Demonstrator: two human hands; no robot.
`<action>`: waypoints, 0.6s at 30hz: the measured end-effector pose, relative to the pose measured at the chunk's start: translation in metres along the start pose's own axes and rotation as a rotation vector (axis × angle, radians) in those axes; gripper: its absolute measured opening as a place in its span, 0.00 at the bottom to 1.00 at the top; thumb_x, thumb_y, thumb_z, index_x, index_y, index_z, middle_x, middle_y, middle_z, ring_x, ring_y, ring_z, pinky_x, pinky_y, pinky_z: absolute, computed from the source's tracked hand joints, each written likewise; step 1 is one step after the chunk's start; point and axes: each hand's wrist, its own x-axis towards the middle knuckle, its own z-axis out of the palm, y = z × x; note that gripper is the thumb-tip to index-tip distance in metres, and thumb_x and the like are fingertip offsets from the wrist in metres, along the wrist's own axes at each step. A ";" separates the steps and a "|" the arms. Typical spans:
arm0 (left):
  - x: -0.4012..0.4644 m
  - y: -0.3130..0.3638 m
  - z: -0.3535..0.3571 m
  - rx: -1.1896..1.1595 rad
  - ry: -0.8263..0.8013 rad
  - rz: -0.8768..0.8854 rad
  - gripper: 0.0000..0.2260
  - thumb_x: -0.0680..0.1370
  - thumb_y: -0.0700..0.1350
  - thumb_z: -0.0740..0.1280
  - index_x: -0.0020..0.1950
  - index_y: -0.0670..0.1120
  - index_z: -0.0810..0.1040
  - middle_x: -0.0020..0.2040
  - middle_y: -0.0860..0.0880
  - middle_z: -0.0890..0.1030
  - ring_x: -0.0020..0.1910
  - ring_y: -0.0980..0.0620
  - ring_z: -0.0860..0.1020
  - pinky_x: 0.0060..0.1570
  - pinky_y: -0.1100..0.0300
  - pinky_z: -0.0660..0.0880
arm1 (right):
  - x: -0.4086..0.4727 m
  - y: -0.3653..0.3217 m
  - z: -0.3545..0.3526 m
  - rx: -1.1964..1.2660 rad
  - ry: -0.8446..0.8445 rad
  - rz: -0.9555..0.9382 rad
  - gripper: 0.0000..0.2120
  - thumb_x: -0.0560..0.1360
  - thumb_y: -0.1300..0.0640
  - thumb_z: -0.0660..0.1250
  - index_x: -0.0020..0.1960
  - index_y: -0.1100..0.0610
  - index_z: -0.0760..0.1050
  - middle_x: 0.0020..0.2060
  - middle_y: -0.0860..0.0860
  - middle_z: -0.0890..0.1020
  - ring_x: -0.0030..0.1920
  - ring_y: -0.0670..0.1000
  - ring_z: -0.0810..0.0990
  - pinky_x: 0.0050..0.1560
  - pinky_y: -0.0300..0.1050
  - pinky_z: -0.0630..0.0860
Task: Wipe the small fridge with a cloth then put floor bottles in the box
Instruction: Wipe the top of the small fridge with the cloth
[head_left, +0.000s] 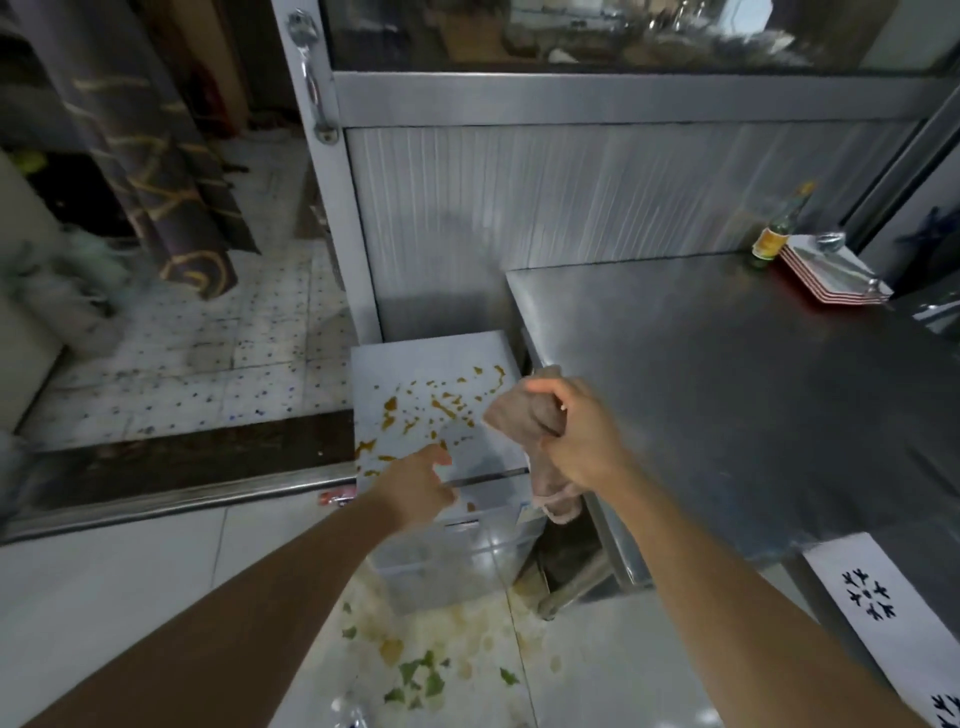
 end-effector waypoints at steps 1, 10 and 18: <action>-0.002 -0.001 -0.007 -0.063 0.017 -0.021 0.21 0.76 0.46 0.68 0.68 0.47 0.69 0.59 0.45 0.77 0.52 0.49 0.77 0.48 0.61 0.74 | 0.001 -0.012 0.002 0.049 -0.028 -0.020 0.25 0.71 0.68 0.68 0.64 0.50 0.72 0.56 0.47 0.69 0.55 0.46 0.72 0.45 0.26 0.71; -0.005 0.005 -0.032 -1.046 -0.117 -0.106 0.22 0.80 0.57 0.56 0.67 0.44 0.72 0.62 0.44 0.76 0.59 0.46 0.73 0.63 0.52 0.65 | 0.000 -0.074 0.023 0.480 -0.115 0.054 0.30 0.70 0.74 0.66 0.56 0.40 0.77 0.58 0.47 0.75 0.53 0.48 0.77 0.45 0.42 0.81; 0.014 -0.021 -0.008 -1.242 -0.206 -0.283 0.13 0.79 0.38 0.61 0.62 0.38 0.74 0.60 0.41 0.78 0.62 0.41 0.75 0.61 0.47 0.71 | -0.003 -0.036 0.050 0.225 -0.076 0.153 0.29 0.68 0.75 0.63 0.55 0.44 0.75 0.55 0.45 0.73 0.55 0.46 0.74 0.48 0.31 0.73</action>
